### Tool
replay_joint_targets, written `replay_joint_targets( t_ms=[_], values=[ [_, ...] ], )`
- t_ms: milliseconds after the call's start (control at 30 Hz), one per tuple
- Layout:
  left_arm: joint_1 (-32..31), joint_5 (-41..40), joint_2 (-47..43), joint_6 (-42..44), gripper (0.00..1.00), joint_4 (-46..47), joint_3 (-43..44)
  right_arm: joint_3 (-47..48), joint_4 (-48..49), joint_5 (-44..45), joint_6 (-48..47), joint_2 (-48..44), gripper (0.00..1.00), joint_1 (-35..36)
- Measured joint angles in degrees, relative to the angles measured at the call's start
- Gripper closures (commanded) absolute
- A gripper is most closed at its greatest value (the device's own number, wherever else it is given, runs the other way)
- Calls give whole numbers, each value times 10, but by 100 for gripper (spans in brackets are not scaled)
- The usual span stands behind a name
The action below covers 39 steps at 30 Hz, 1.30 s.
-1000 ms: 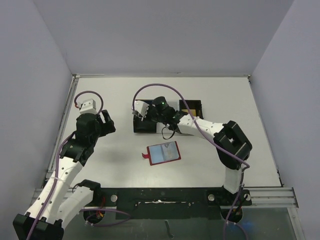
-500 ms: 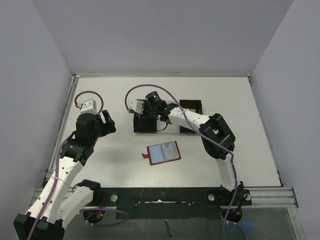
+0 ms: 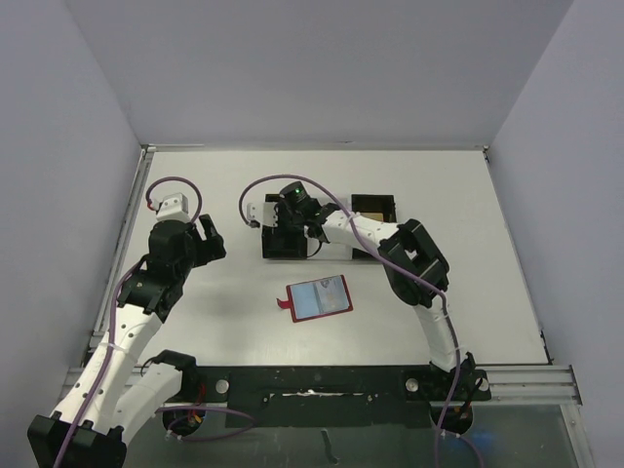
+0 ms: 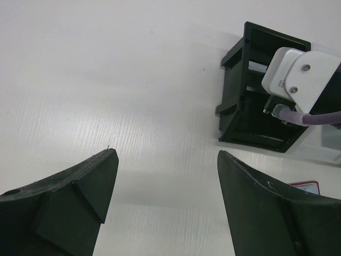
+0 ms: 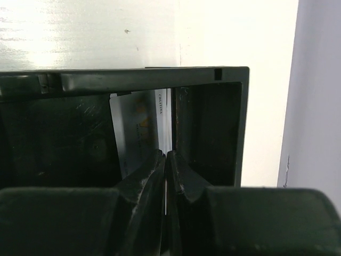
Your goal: Take the credit cards out of the card holder
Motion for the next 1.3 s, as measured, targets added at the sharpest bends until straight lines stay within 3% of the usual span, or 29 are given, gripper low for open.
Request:
replay_joint_targets(
  t_ms=[267,433,567,933,1100,1300],
  values=[
    [0,0,0,3,25,0,0,24,-3,-4,-19,37,88,-1],
    [0,0,0,4,25,0,0,33,-6,-7,-15,37,68,-5],
    [0,3,3,5,25,0,0,33,-11,-19,-7,37,62,-10],
    [0,6,5,10,25,0,0,31,-5,-62,75,34,58,-24],
    [0,6,5,10,25,0,0,11,20,-86,144,14,63,-30],
    [0,6,5,10,25,0,0,3,55,-115,247,2,82,-30]
  ],
)
